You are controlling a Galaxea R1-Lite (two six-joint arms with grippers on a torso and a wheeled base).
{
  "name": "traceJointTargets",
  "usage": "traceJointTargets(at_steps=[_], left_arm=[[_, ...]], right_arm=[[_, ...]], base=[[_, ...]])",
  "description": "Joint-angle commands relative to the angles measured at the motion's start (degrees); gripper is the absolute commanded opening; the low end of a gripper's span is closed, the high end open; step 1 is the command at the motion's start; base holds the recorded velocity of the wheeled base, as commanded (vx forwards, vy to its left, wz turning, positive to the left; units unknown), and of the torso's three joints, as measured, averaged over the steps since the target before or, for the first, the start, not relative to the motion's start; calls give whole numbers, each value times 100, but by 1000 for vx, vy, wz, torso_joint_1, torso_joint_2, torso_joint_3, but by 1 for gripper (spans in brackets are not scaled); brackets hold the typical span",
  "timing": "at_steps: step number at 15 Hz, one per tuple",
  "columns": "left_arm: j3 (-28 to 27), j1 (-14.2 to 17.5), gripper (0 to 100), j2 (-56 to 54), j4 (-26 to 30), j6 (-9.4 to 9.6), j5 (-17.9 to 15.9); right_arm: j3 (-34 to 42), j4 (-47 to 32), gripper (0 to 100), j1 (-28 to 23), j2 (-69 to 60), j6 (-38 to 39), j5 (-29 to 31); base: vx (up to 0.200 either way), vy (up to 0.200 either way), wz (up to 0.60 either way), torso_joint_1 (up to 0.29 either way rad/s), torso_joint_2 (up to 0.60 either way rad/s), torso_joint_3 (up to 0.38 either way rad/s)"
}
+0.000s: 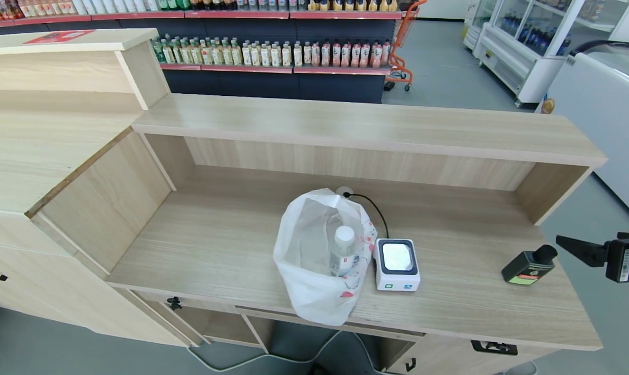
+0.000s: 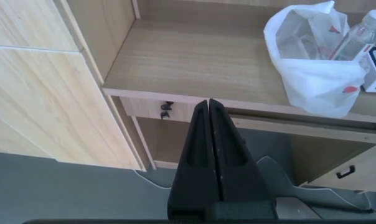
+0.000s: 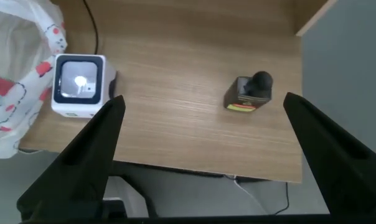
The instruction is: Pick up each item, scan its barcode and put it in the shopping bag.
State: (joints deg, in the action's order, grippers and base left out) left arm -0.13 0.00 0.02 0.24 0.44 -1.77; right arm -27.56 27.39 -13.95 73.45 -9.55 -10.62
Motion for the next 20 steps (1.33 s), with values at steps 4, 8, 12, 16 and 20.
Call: traceJointTargets(at_steps=[4, 8, 12, 16, 20], left_arm=[[5, 0, 0, -2, 2, -9, 1], [-4, 0, 0, 6, -7, -9, 1], [5, 0, 0, 6, -7, -9, 1], [5, 0, 0, 6, 2, 0, 1], [5, 0, 0, 6, -7, 0, 1]], right_arm=[[164, 3, 100, 15, 91, -12, -28], [313, 3, 100, 15, 135, -65, -54], [348, -6, 100, 32, 170, -258, -81], [515, 3, 100, 67, 187, -258, -81], [577, 3, 100, 67, 249, -276, -63]], base=[[0, -200, 0, 0, 1, 2], [0, -150, 0, 4, 2, 1], [0, 0, 0, 0, 0, 0], [0, -200, 0, 1, 1, 2], [0, -150, 0, 8, 8, -2]])
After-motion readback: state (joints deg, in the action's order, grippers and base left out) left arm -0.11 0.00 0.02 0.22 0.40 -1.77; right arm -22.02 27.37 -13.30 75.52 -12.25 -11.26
